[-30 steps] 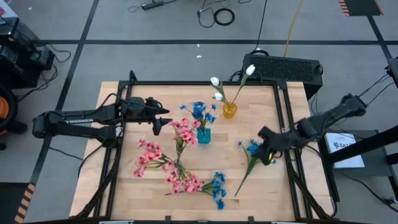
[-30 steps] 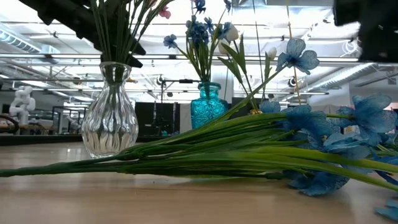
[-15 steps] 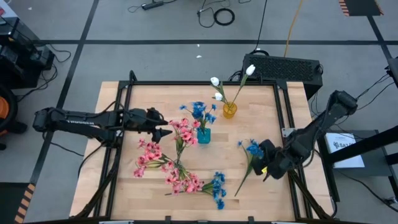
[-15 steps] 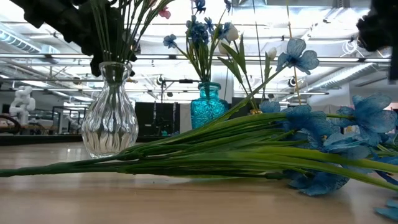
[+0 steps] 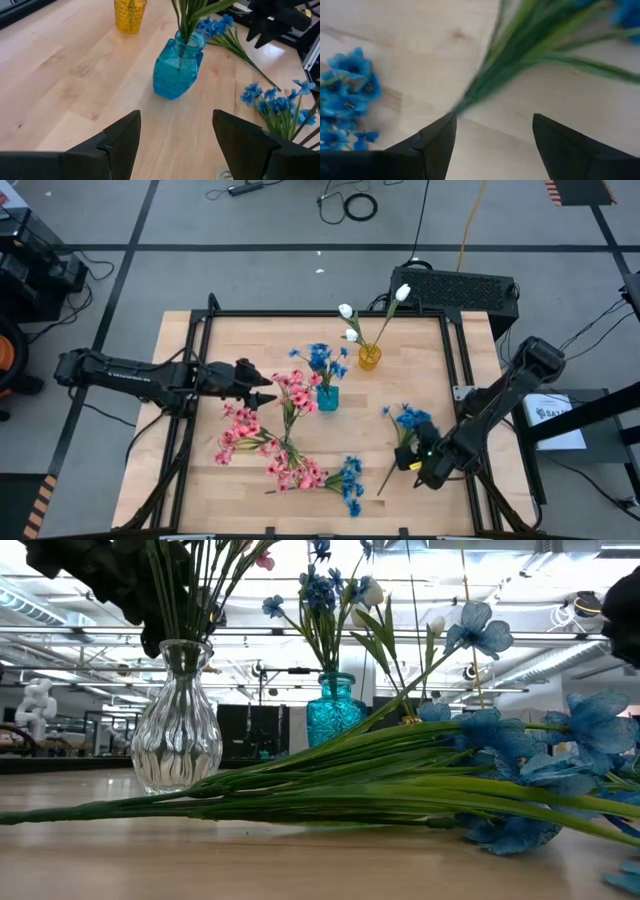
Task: Sort flowers into vase by color
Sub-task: Put the top blue flowers into the blue vase
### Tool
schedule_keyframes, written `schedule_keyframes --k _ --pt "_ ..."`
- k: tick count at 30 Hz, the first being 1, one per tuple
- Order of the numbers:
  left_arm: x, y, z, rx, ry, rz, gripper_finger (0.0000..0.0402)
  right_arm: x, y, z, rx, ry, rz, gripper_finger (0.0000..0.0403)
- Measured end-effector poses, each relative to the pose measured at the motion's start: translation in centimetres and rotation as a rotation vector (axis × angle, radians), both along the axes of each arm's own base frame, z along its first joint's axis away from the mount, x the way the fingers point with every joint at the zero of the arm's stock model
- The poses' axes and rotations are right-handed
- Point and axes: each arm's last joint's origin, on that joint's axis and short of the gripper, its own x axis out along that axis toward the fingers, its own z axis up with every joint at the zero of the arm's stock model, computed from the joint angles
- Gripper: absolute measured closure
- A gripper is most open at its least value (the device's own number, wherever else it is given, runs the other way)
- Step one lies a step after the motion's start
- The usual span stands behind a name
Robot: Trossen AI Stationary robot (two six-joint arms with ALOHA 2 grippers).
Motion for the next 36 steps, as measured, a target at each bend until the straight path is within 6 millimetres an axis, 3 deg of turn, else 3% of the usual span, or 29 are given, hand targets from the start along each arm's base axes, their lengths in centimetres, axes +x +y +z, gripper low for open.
schedule_keyframes --k 13,25,36 --pt "0.0 -0.1 0.0 0.011 0.002 -0.002 0.0147 1.8 0.2 -3.5 -0.136 0.018 -0.108 0.0164" --pt "0.0 -0.1 0.0 0.011 0.004 -0.002 0.0147 3.3 -0.6 -2.3 -0.234 0.145 -0.133 0.0213" --pt "-0.2 -0.1 -0.2 0.008 0.029 -0.001 0.0147 4.4 -1.1 -4.0 -0.283 0.197 -0.119 0.0242"
